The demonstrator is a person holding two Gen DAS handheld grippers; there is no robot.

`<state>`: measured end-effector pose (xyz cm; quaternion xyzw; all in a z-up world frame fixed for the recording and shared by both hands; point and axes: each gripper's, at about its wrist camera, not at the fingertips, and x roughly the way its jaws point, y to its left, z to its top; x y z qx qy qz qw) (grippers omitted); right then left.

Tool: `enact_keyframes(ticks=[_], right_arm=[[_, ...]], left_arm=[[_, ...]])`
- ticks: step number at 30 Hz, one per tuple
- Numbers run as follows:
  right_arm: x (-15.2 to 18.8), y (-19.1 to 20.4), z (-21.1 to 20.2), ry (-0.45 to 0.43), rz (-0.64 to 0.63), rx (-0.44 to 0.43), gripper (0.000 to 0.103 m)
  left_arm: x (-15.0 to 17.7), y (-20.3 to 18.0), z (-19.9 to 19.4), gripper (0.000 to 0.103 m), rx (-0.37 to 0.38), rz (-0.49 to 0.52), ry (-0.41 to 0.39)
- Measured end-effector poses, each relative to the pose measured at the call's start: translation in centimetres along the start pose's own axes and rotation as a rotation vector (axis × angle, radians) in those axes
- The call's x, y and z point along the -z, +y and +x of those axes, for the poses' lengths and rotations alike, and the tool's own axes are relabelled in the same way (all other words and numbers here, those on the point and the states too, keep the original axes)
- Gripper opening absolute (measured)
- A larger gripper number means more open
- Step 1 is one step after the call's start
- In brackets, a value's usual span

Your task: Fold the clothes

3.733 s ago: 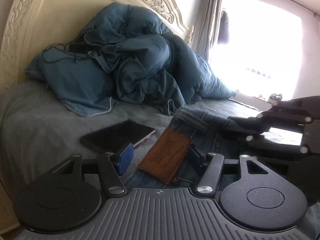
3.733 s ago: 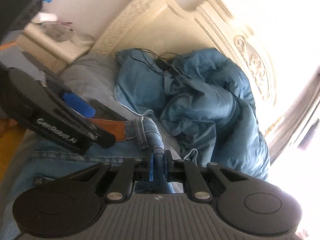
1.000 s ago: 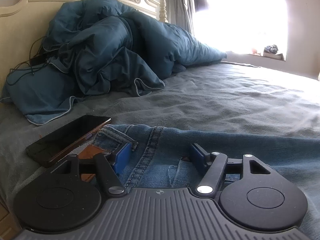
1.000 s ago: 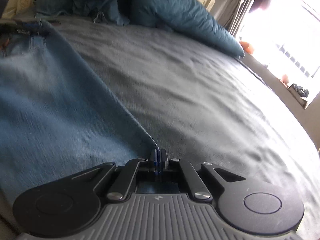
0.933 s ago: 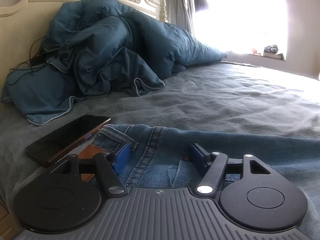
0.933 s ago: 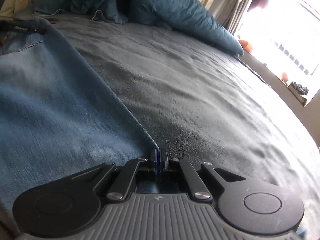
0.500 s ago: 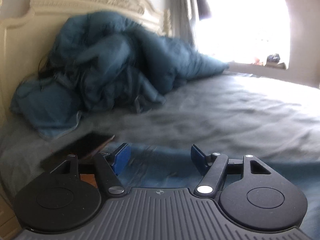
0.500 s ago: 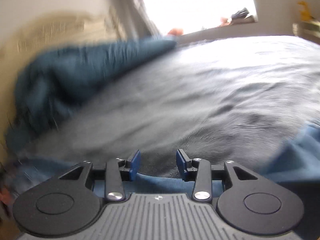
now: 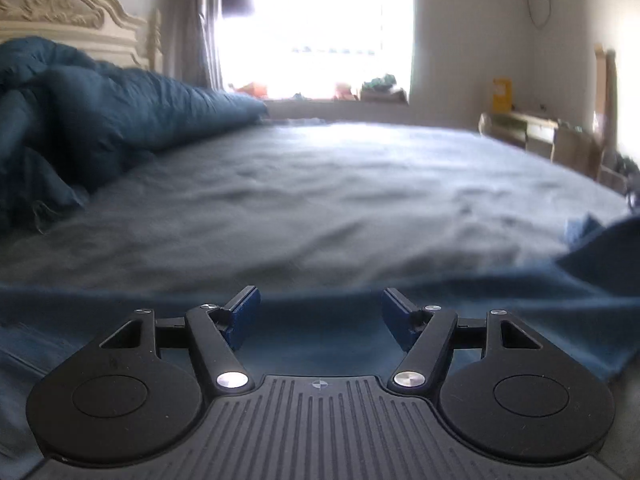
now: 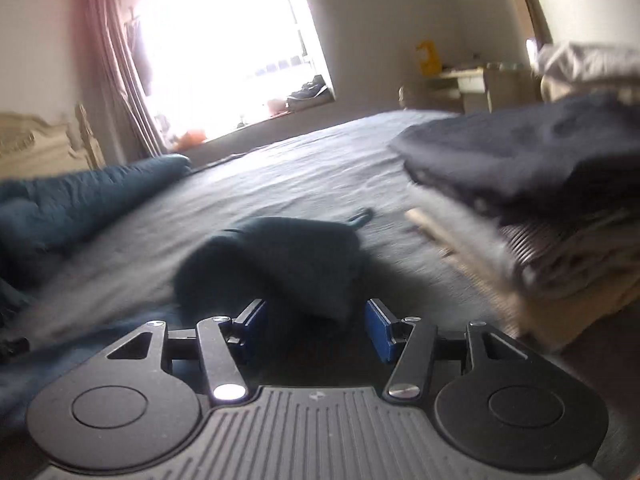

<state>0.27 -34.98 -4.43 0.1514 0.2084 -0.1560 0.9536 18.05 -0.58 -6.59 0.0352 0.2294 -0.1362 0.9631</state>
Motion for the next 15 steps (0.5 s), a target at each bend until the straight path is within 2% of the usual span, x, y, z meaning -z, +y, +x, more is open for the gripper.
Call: enact_keyframes(ticks=[3, 8, 11, 12, 15], right_arm=[[0.2, 0.0, 1.8, 0.013, -0.084, 0.005, 0.058], [1.2, 1.8, 4.4, 0.01, -0.238, 0.05, 0.055], [0.8, 1.8, 4.7, -0.006, -0.252, 0.055, 0.029], [0.6, 1.9, 4.4, -0.018, -0.252, 0.065, 0.008], [0.2, 2.4, 1.6, -0.088, -0.282, 0.093, 0.004]], left_arm=[[1.4, 0.1, 1.5, 0.067, -0.046, -0.018, 0.057], [2.4, 0.9, 1.7, 0.068, -0.059, -0.052, 0.047], [2.6, 0.5, 1.8, 0.07, -0.069, -0.038, 0.045], [2.6, 0.5, 1.9, 0.071, -0.068, -0.039, 0.045], [2.6, 0.9, 2.1, 0.071, -0.055, -0.059, 0.045]])
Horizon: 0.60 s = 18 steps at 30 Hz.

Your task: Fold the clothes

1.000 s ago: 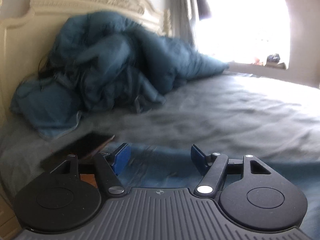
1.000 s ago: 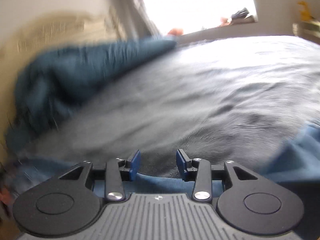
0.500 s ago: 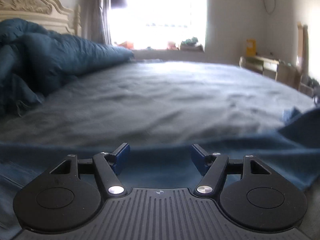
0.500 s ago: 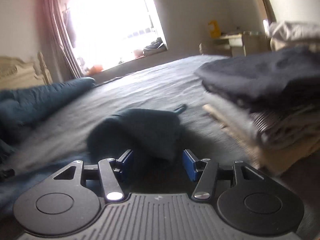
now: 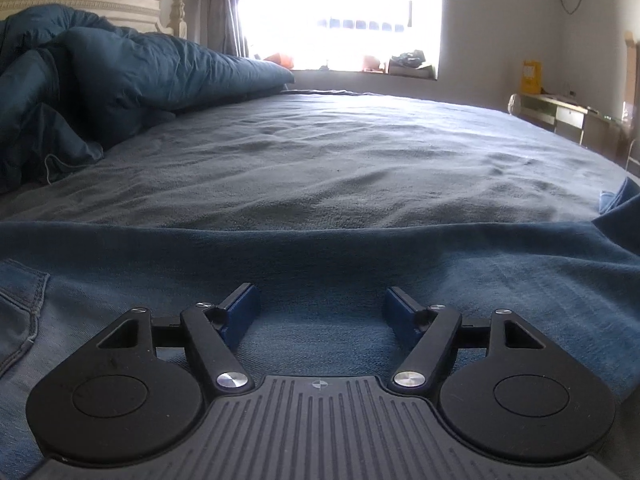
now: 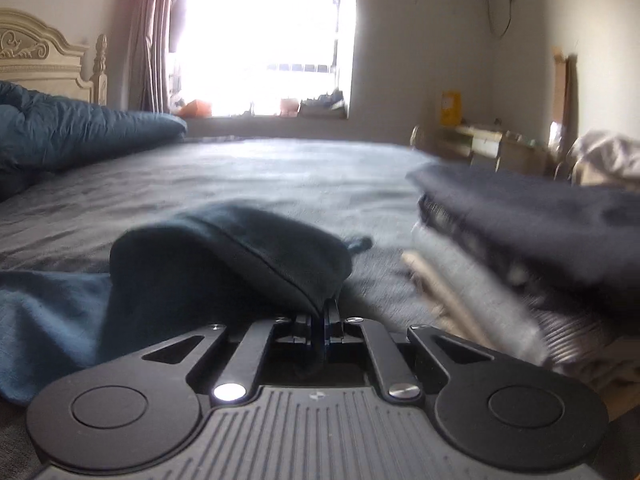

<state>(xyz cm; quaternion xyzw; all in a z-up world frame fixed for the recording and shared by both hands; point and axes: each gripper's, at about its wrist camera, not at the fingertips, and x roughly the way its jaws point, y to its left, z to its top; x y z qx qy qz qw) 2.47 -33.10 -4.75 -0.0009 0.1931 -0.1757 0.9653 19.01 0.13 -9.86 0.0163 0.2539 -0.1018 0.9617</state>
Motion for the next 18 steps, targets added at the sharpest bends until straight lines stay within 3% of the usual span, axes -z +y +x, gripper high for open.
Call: enact_keyframes(ticks=[4, 8, 10, 15, 18], right_arm=[[-1.4, -0.4, -6.6, -0.066, -0.043, -0.005, 0.004], [-2.0, -1.2, -13.4, -0.048, -0.065, -0.064, 0.004], [-2.0, -1.5, -15.9, 0.011, -0.025, -0.157, 0.004], [-0.1, 0.4, -17.8, 0.234, 0.1, -0.51, 0.004], [2.5, 3.1, -16.8, 0.441, 0.144, -0.7, 0.008]], left_arm=[[0.2, 0.1, 0.0, 0.072, 0.007, -0.009, -0.004], [0.2, 0.2, 0.0, 0.072, 0.011, -0.013, -0.007], [0.2, 0.2, 0.0, 0.072, 0.012, -0.015, -0.008], [0.3, 0.1, 0.0, 0.072, 0.011, -0.014, -0.007], [0.2, 0.1, 0.0, 0.072, 0.01, -0.012, -0.007]])
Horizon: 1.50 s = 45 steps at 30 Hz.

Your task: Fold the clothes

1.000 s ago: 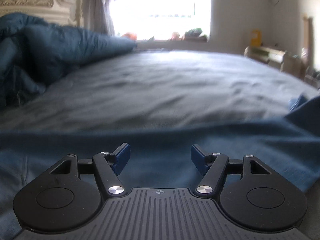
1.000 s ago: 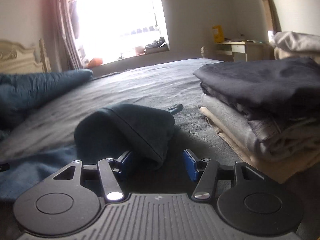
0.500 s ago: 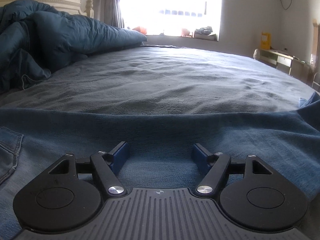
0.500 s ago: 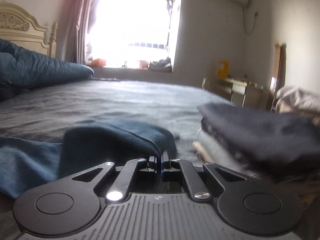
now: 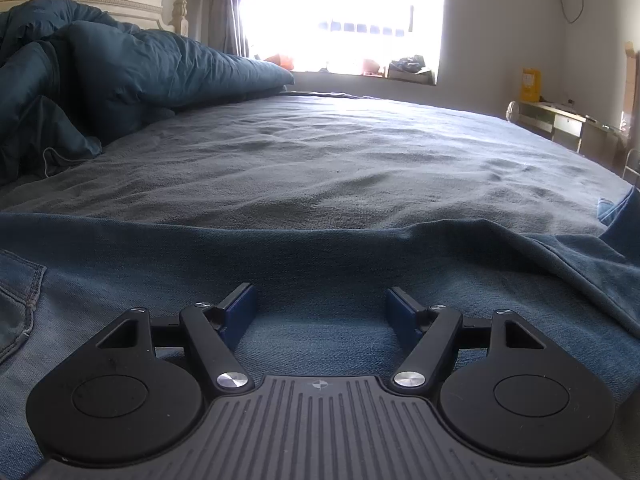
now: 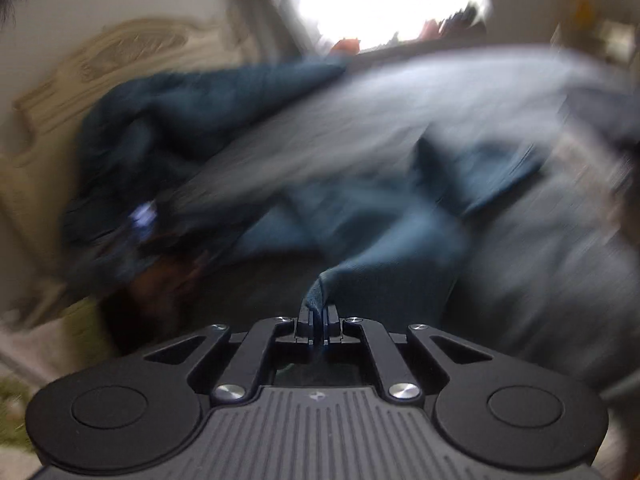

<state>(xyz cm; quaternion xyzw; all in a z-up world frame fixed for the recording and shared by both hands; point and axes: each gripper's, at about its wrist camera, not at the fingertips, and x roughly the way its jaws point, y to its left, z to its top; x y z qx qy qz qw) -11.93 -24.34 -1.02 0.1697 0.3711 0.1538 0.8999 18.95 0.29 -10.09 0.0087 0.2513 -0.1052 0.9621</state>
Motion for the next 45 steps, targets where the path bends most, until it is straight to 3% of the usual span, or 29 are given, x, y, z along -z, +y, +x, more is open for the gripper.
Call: enact_keyframes(ticks=[2, 3, 5, 8, 10, 14, 15, 18, 21, 25, 29, 30, 31, 34, 38, 45], right_arm=[[1.4, 0.8, 1.8, 0.114, 0.006, -0.06, 0.015], [2.0, 1.3, 2.5, 0.164, -0.004, -0.082, 0.024], [1.9, 1.9, 2.1, 0.187, -0.058, -0.096, 0.031], [0.0, 1.1, 0.0, 0.085, -0.057, -0.123, 0.047], [-2.1, -1.0, -1.3, -0.025, 0.026, -0.148, 0.056], [-6.3, -6.2, -2.1, -0.199, 0.212, -0.176, 0.057], [-7.2, -7.4, -1.7, -0.236, 0.247, -0.136, 0.058], [-9.9, -10.6, 0.7, -0.321, 0.314, 0.099, 0.061], [-11.9, -14.4, 5.3, -0.323, 0.381, 0.356, 0.061], [-13.3, -19.8, 10.5, -0.311, 0.53, 0.481, 0.057], [-13.8, -22.0, 12.1, -0.395, 0.591, 0.415, 0.053], [-14.0, -22.4, 12.4, -0.406, 0.6, 0.401, 0.04], [-14.1, -22.6, 12.5, -0.405, 0.601, 0.395, 0.018], [-13.8, -21.4, 11.5, -0.449, 0.552, 0.415, 0.009], [-13.2, -19.1, 9.3, -0.542, 0.397, 0.617, 0.008], [-11.8, -19.7, 11.8, -0.423, 0.281, 0.862, 0.001]], left_arm=[[0.0, 0.0, 0.0, 0.072, 0.0, 0.001, 0.0], [0.0, 0.0, 0.0, 0.072, -0.001, 0.002, -0.001], [0.0, 0.0, 0.1, 0.072, -0.001, 0.003, -0.001], [0.1, 0.0, 0.1, 0.073, -0.002, 0.005, -0.002], [0.1, 0.1, 0.1, 0.073, 0.0, 0.006, -0.003], [0.1, 0.2, 0.1, 0.073, 0.003, 0.003, -0.004], [0.1, 0.2, 0.1, 0.073, 0.004, 0.003, -0.004], [0.1, 0.3, 0.2, 0.074, 0.009, -0.001, -0.005], [0.1, 0.4, 0.2, 0.074, 0.012, -0.004, -0.006], [0.2, 0.4, 0.2, 0.075, 0.017, -0.004, -0.005], [0.1, 0.4, 0.3, 0.076, 0.02, -0.005, -0.005], [0.1, 0.4, 0.3, 0.077, 0.021, -0.005, -0.005], [0.1, 0.4, 0.3, 0.077, 0.022, -0.006, -0.005], [0.1, 0.5, 0.3, 0.077, 0.026, -0.01, -0.007], [0.1, 0.5, 0.3, 0.078, 0.031, -0.011, -0.006], [0.2, 0.7, 0.2, 0.078, 0.036, -0.012, -0.005]])
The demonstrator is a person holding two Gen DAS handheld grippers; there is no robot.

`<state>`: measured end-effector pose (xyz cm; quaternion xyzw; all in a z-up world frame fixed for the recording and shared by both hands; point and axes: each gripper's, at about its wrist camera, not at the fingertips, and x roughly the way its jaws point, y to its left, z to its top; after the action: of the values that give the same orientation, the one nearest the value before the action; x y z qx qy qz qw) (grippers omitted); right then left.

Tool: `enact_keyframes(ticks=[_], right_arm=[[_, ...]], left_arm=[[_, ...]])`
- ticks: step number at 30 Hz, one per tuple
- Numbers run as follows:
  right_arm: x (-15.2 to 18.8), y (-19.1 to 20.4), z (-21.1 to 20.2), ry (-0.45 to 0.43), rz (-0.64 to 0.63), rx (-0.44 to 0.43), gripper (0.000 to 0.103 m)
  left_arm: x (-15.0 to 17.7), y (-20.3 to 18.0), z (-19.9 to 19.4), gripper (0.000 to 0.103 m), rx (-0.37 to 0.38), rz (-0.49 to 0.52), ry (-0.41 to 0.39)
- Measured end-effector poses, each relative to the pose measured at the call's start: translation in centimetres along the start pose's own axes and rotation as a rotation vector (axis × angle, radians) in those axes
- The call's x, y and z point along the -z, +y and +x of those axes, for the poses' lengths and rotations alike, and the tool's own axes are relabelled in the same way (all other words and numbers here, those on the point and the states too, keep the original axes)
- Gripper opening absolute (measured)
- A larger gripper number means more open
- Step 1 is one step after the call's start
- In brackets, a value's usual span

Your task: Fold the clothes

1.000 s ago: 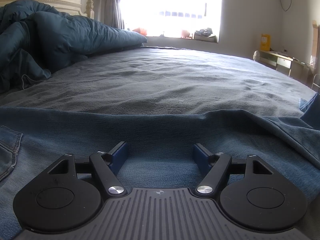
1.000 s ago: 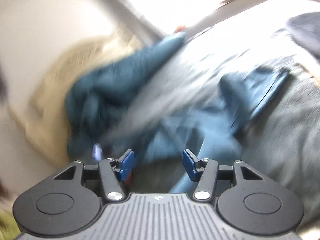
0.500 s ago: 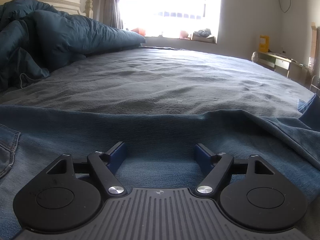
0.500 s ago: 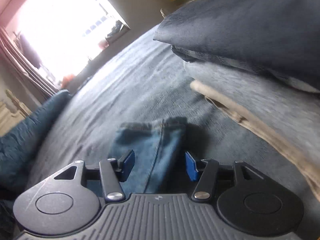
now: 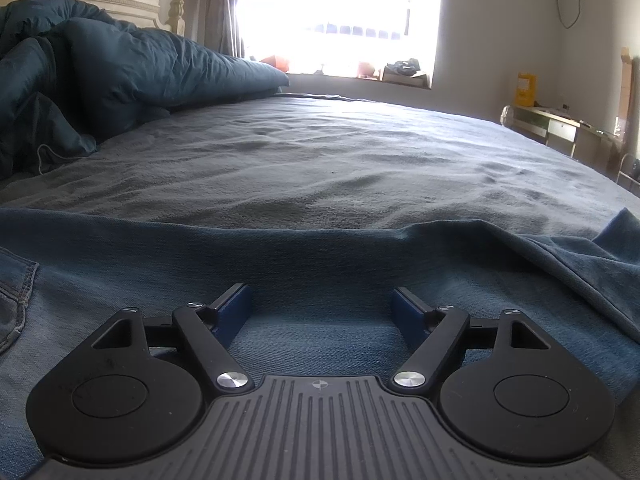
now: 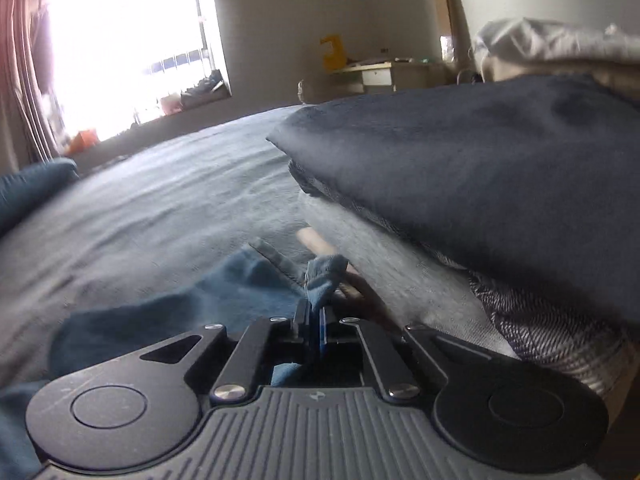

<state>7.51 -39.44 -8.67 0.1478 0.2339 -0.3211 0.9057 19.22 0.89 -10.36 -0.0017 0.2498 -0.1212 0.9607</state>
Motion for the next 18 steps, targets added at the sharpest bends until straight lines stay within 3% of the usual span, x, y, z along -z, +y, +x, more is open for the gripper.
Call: enact_keyframes(ticks=[3, 11, 14, 18], right_arm=[[0.0, 1.0, 0.3, 0.009, -0.025, 0.057, 0.001], [0.3, 0.7, -4.5, -0.093, -0.085, 0.127, 0.0], [1.0, 0.2, -4.6, -0.088, -0.115, 0.167, 0.0], [0.9, -0.2, -5.7, -0.12, -0.1, 0.109, 0.0]], left_arm=[[0.0, 0.0, 0.0, 0.078, 0.001, 0.0, 0.0], [0.0, 0.1, 0.0, 0.079, 0.011, -0.007, 0.0], [0.0, 0.1, 0.0, 0.079, 0.012, -0.007, 0.0], [0.0, 0.2, 0.0, 0.079, 0.012, -0.007, 0.0]])
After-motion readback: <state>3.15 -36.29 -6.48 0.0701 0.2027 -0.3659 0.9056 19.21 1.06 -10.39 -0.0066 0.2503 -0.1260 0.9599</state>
